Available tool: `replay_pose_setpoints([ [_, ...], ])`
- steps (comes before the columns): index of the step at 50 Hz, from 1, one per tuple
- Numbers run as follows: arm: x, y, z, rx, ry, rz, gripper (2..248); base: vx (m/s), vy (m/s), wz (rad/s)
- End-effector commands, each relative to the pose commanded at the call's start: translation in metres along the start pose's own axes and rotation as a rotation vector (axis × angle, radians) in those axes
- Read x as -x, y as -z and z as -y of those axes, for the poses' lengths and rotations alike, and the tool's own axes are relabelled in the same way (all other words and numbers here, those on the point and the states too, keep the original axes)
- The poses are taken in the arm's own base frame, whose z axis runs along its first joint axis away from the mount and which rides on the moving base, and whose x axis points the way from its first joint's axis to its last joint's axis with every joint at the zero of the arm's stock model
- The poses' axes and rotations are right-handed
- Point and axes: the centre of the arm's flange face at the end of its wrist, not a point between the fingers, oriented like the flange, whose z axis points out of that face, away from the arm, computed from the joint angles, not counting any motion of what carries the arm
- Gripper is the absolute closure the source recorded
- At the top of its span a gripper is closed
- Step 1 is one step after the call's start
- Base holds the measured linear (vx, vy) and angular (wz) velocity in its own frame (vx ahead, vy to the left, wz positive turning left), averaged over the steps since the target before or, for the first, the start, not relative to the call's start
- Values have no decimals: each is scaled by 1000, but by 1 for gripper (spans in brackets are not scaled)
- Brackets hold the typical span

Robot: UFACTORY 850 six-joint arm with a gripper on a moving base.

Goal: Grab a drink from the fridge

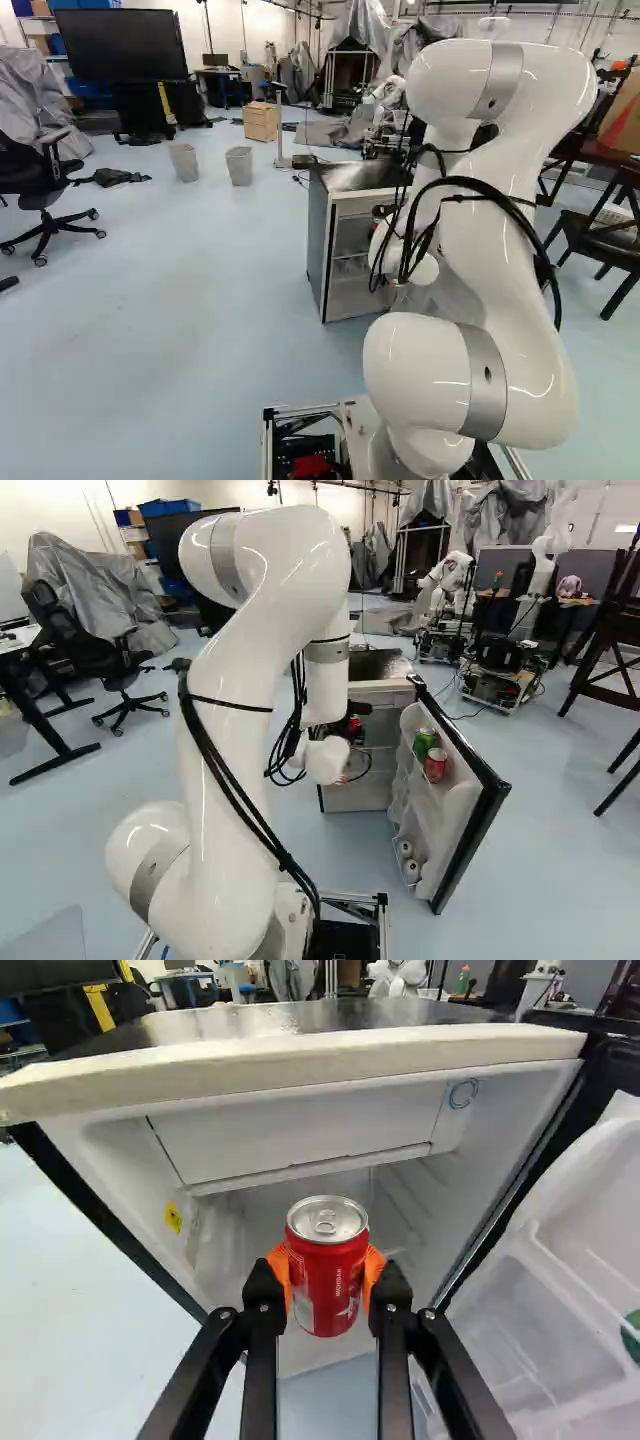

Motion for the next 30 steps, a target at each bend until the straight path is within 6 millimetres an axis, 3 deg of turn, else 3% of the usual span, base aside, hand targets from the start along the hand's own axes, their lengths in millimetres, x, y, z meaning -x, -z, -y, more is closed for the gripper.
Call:
replay_pose_setpoints([
  [18, -10, 43, 6, 8, -1, -8, 157, 0, 0, 0],
  [30, -18, 61, 9, 9, 3, -26, 157, 0, 0, 0],
])
